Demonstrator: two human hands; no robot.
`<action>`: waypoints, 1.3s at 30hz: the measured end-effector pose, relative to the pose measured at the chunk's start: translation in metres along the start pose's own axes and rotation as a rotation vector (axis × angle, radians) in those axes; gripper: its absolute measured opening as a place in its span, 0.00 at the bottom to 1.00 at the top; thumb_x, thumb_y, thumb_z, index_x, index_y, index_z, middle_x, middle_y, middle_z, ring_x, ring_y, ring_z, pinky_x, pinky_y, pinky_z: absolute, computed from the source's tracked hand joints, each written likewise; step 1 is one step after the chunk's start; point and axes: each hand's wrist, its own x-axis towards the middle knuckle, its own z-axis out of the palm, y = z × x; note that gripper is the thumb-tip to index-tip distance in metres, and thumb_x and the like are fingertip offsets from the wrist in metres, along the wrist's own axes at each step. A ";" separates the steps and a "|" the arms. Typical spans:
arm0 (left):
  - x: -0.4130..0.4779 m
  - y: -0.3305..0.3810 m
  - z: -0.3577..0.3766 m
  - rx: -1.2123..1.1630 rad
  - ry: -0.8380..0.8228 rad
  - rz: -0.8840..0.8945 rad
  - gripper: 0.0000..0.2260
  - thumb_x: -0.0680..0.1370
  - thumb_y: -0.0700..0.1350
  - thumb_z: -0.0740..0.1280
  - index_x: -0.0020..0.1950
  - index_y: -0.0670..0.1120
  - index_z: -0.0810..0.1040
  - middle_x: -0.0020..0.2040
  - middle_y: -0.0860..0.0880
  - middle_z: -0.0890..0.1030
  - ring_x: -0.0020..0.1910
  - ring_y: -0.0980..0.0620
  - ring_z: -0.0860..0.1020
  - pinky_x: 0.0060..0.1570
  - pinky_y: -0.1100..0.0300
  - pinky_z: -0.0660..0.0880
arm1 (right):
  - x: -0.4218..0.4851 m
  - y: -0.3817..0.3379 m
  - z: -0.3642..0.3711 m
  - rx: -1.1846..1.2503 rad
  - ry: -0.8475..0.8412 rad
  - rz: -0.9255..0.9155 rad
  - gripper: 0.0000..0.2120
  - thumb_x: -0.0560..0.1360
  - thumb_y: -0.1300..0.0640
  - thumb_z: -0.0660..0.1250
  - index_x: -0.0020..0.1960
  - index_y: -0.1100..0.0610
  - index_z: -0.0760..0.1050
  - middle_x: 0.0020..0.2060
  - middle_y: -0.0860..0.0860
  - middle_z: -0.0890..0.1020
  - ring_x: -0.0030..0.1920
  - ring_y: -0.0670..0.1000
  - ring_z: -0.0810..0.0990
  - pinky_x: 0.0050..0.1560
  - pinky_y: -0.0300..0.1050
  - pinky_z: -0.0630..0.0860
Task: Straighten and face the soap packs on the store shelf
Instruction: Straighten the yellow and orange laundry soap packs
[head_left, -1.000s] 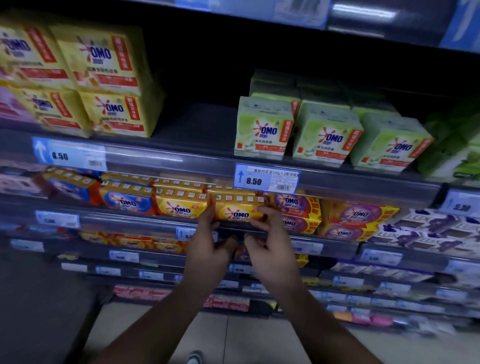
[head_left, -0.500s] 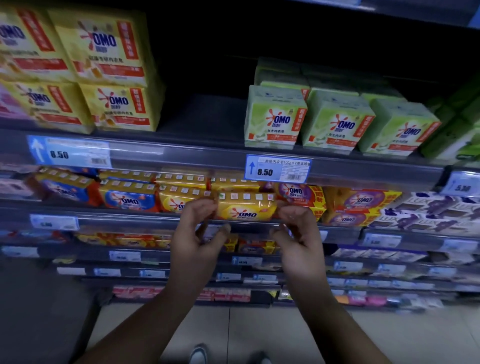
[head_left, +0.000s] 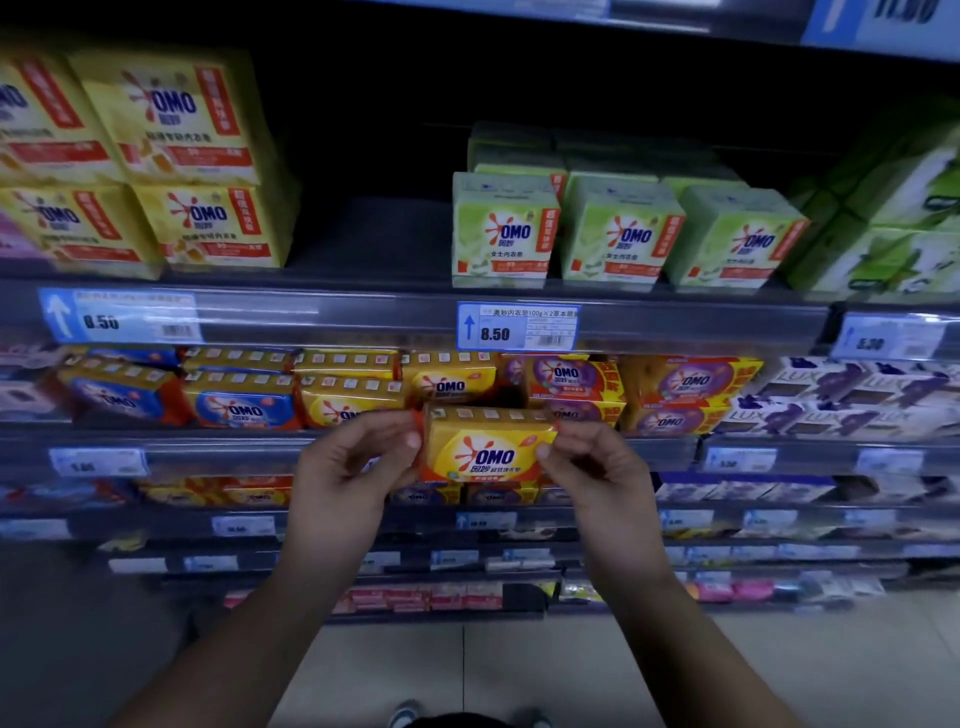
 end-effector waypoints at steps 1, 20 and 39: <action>-0.001 0.000 -0.001 0.015 0.004 -0.002 0.13 0.77 0.36 0.71 0.45 0.55 0.87 0.44 0.51 0.88 0.46 0.53 0.86 0.43 0.59 0.84 | 0.000 0.000 -0.001 -0.003 -0.023 0.002 0.10 0.75 0.65 0.74 0.47 0.50 0.83 0.41 0.46 0.86 0.47 0.46 0.84 0.50 0.43 0.81; -0.012 -0.001 -0.018 0.105 0.098 -0.120 0.07 0.79 0.40 0.71 0.48 0.51 0.86 0.45 0.49 0.87 0.46 0.51 0.86 0.40 0.59 0.83 | -0.012 0.001 -0.005 -0.029 -0.102 0.080 0.05 0.78 0.61 0.71 0.46 0.54 0.85 0.40 0.50 0.87 0.44 0.51 0.85 0.49 0.46 0.83; -0.005 0.005 -0.025 -0.099 -0.176 -0.070 0.08 0.76 0.48 0.68 0.47 0.47 0.86 0.59 0.48 0.85 0.60 0.50 0.83 0.58 0.57 0.80 | -0.004 -0.013 -0.015 0.095 -0.211 0.001 0.11 0.73 0.49 0.74 0.39 0.56 0.81 0.52 0.54 0.83 0.57 0.54 0.85 0.57 0.47 0.83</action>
